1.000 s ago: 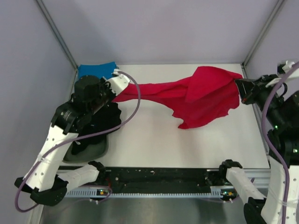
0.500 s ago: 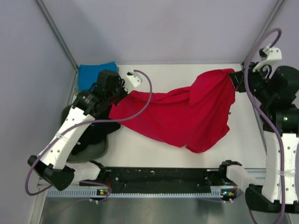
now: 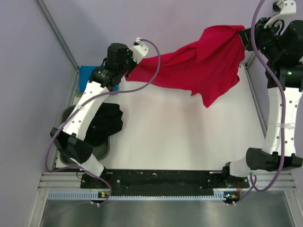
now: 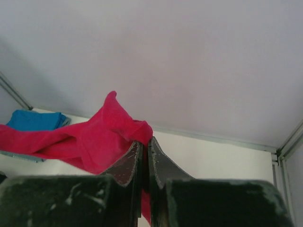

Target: Fold and stack the t-shirts

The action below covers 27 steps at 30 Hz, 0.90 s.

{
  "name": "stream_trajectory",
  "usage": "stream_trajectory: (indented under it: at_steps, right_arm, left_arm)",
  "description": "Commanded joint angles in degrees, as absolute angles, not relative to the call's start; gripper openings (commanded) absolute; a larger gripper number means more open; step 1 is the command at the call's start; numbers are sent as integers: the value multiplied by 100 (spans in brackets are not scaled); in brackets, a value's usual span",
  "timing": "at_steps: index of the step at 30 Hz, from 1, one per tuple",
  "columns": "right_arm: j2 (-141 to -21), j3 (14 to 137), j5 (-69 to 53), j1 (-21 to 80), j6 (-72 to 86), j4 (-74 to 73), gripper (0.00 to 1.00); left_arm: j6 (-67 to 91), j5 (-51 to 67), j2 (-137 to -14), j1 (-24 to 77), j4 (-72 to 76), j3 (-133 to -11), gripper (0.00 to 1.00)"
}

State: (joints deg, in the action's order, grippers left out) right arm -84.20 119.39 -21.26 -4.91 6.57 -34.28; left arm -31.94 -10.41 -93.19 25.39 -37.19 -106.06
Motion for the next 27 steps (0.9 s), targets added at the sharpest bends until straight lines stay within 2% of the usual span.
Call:
stream_trajectory:
  at_steps: [1, 3, 5, 9, 15, 19, 22, 25, 27]
  right_arm:
    - [-7448, 11043, -2890, -606, 563, -2454, 0]
    - [-6841, 10051, -2936, -606, 527, -2076, 0]
    - [-6313, 9652, -2892, -606, 440, -1960, 0]
    - [-5381, 9466, -2909, -606, 413, -2144, 0]
    - [-4641, 9150, -2672, -606, 325, -2320, 0]
    - [-4798, 8659, -2733, -606, 255, -2250, 0]
    - [-5237, 7887, -3031, -606, 264, -1550, 0]
    - [-5877, 7095, -3173, -606, 316, -373, 0]
    - [-6562, 6996, -2972, -606, 430, 139, 0]
  left_arm:
    - [-3146, -616, -8755, 2557, -3305, -9988, 0]
    - [-3138, -589, -8439, 2540, -3269, -9591, 0]
    - [-3085, -536, -8175, 2549, -3462, -9492, 0]
    - [-2927, -203, -7587, 2549, -4147, -9685, 0]
    - [-3023, 957, -7058, 2558, -5149, -9624, 0]
    - [-3041, 1090, -7084, 2549, -5099, -9178, 0]
    - [-3076, 1107, -7329, 2558, -4712, -8755, 0]
    - [-3094, 1029, -7943, 2566, -4167, -8552, 0]
    - [-3041, 915, -8705, 2566, -3851, -8683, 0]
